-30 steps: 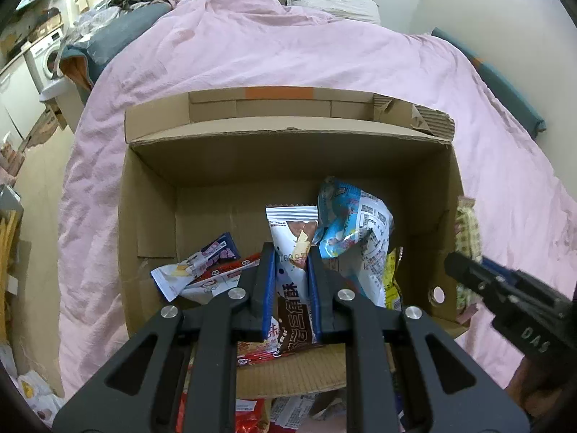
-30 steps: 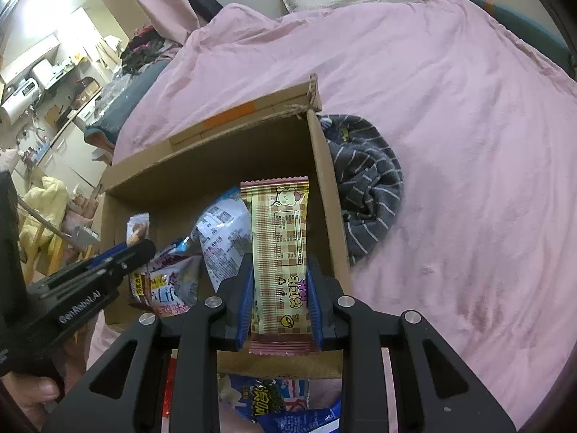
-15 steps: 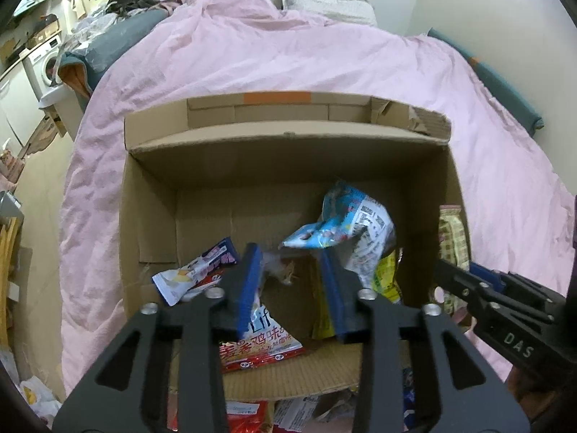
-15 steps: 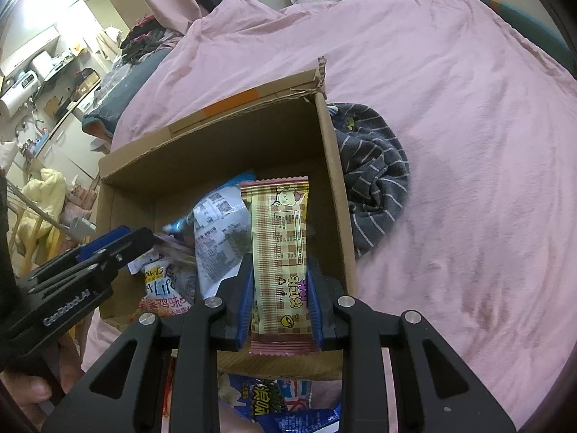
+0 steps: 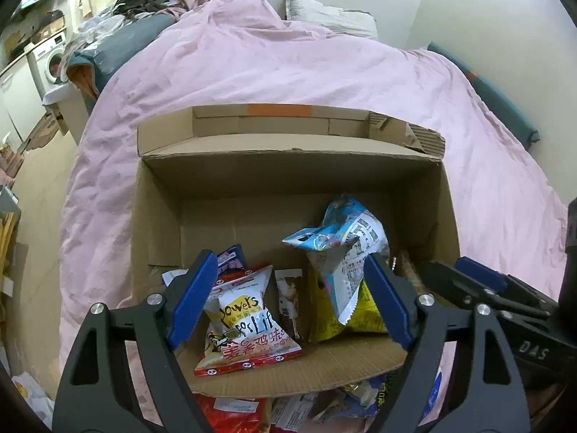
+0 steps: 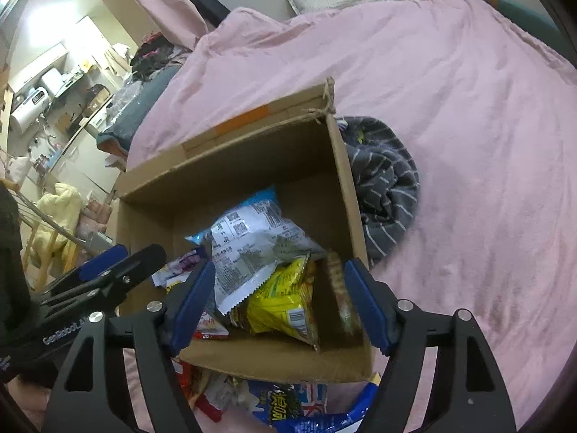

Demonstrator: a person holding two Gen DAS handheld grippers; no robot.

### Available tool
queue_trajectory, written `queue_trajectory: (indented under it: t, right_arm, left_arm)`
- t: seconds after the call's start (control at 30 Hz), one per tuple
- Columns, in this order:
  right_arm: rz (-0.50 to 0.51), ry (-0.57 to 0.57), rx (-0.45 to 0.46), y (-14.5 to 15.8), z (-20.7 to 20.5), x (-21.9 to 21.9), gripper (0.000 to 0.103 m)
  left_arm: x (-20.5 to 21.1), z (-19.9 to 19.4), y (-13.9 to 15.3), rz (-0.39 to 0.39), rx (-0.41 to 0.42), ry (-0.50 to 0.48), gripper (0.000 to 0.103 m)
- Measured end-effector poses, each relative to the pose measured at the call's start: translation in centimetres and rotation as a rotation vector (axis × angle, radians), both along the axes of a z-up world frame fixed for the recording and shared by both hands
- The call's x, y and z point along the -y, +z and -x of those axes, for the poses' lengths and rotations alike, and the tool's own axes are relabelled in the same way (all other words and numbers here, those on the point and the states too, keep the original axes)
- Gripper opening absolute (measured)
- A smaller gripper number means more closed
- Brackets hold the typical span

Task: Organize snacks
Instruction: 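Carry both bars over the box and open both grippers to drop them, then withdraw both tools from the box toward the red chip bag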

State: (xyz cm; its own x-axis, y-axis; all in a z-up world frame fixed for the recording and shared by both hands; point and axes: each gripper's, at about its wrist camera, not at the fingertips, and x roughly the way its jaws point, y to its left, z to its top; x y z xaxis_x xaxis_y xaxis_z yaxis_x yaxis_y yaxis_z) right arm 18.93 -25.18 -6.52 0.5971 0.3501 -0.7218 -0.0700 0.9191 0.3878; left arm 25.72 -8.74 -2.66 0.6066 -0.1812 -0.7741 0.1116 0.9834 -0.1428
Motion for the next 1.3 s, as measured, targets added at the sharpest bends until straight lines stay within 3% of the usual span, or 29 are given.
queue_trajectory:
  t: [0.37,0.5,0.63,0.73,0.83,1.07,1.3]
  right_arm:
    - [-0.026,-0.006,0.024,0.9,0.8,0.3,0.078]
    - [-0.006,-0.018,0.058,1.8,2.0,0.2,0.097]
    - [0.006,-0.036,0.08,2.6,3.2,0.1,0.103]
    - [0.01,-0.034,0.101,3.1,4.3,-0.4,0.103]
    - [0.031,-0.028,0.128,3.5,5.3,-1.0,0.103]
    - [0.035,-0.031,0.13,3.4,7.4,-1.5,0.103]
    - [0.013,-0.031,0.105,2.7,9.7,-1.9,0.103]
  left_arm:
    - [-1.2,1.1,1.0,0.002,0.03,0.02,0.081]
    - [-1.9,2.1,2.1,0.008,0.038,0.021,0.081]
    - [-2.6,3.7,3.1,0.024,0.045,0.021,0.081]
    - [-3.9,5.3,3.3,0.081,0.028,0.03,0.081]
    - [-5.2,6.8,3.5,0.088,0.027,0.038,0.081]
    - [-7.5,9.9,3.5,0.02,0.049,0.057,0.081]
    - [-8.5,12.3,2.5,0.01,0.034,0.046,0.081]
